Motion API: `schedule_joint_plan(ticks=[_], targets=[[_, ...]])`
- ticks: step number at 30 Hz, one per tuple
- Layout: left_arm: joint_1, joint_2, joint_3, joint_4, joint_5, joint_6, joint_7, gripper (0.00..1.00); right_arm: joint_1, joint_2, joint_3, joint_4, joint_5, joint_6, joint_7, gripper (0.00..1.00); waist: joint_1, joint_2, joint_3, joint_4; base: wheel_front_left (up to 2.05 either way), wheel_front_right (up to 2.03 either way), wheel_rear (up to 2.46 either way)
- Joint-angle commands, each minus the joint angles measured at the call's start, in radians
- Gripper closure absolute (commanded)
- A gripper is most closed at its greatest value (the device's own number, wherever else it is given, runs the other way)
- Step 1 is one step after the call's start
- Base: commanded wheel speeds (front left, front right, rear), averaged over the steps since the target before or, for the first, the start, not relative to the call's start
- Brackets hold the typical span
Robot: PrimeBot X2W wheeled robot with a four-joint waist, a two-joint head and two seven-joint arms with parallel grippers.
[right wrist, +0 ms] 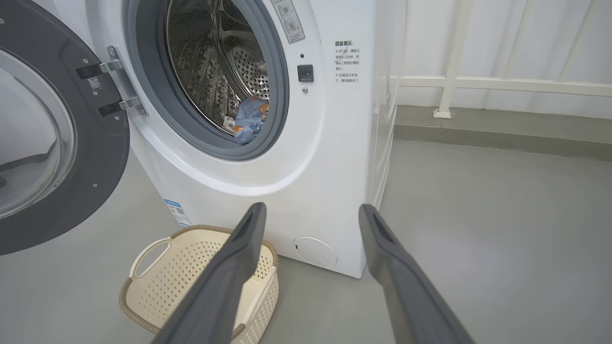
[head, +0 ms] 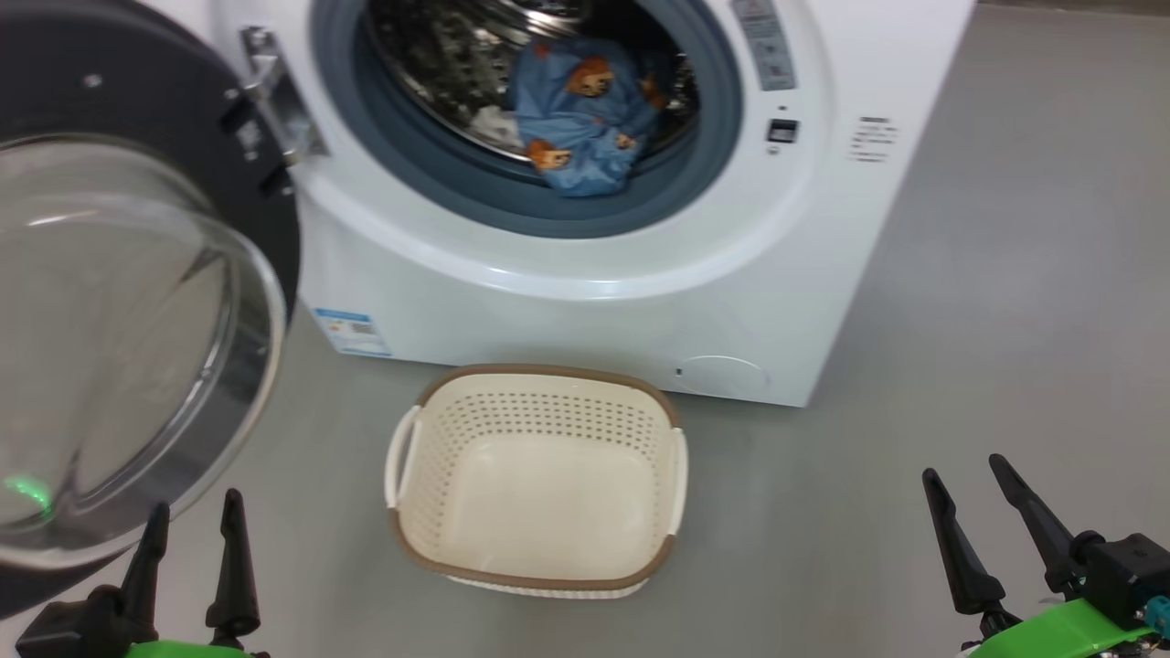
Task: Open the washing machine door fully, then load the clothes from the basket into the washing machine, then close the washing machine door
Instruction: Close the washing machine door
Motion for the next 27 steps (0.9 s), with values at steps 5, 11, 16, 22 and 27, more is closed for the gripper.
schedule_joint_plan(ticks=[5, 11, 16, 22, 27], targets=[[-0.001, 0.007, 0.05, -0.017, -0.003, -0.002, -0.006, 0.0, -0.036, -0.029, 0.046, -0.01, 0.004, 0.001, -0.008, 0.0, 0.0, -0.0001, -0.012, 0.108, 0.0, 0.0, 0.0], [0.011, 0.0, 0.058, -0.011, -0.005, -0.002, -0.006, 0.0, -0.047, -0.037, 0.075, 0.0, 0.013, 0.001, -0.008, 0.0, 0.0, -0.0001, -0.023, 0.185, 0.0, 0.0, 0.0], [0.02, -0.003, 0.075, -0.008, -0.006, -0.002, -0.006, 0.0, -0.054, -0.038, 0.099, 0.006, 0.018, 0.001, -0.008, 0.0, 0.0, -0.0001, -0.027, 0.237, 0.0, 0.0, 0.0], [0.04, -0.016, 0.127, -0.031, -0.007, -0.002, -0.006, 0.0, -0.102, -0.051, 0.159, 0.024, 0.027, 0.001, -0.008, 0.0, 0.0, -0.0001, -0.007, 0.253, 0.0, 0.0, 0.0], [0.06, -0.031, 0.164, -0.053, -0.009, -0.002, -0.006, 0.0, -0.145, -0.062, 0.207, 0.044, 0.039, 0.001, -0.008, 0.0, 0.0, -0.0001, 0.006, 0.261, 0.0, 0.0, 0.0]])
